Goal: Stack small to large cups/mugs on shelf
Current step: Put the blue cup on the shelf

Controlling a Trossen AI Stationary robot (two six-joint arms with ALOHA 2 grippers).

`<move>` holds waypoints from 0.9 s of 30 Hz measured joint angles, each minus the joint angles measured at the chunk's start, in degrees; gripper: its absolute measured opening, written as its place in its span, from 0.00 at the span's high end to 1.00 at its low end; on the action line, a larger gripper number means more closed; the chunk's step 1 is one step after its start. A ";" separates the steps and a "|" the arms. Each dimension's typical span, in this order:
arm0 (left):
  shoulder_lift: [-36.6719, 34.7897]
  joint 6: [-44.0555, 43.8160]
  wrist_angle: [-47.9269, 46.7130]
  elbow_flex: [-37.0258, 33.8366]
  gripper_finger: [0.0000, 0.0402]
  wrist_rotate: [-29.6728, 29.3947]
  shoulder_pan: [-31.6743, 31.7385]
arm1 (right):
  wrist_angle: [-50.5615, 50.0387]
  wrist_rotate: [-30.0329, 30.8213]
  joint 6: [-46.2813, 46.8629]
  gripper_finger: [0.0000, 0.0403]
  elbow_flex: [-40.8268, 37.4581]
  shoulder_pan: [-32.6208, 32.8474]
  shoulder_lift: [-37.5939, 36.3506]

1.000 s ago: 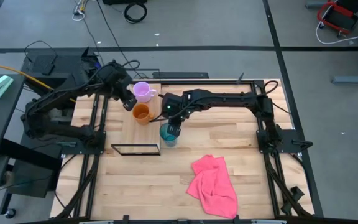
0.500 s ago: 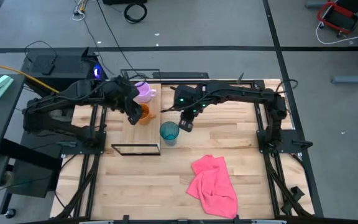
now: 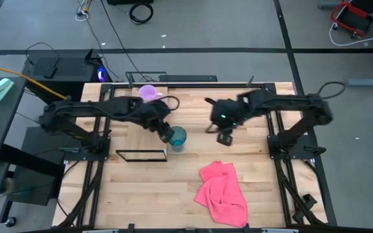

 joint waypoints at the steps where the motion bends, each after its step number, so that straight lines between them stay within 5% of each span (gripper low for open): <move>1: 1.16 -0.75 -0.91 -0.08 0.74 0.00 0.30 | 1.05 0.36 1.24 0.78 -2.91 0.49 -2.16; 7: 6.58 -5.09 -1.94 0.00 0.73 -0.04 2.19 | 4.58 1.17 11.12 0.78 -17.73 2.91 -14.42; 14: 9.82 -5.87 -2.39 0.03 0.73 -0.04 3.85 | 6.93 1.18 18.42 0.78 -26.04 4.63 -23.90; 27: 14.47 -5.85 -2.71 0.00 0.74 1.23 4.32 | 11.43 2.80 19.65 0.78 -31.42 4.63 -25.75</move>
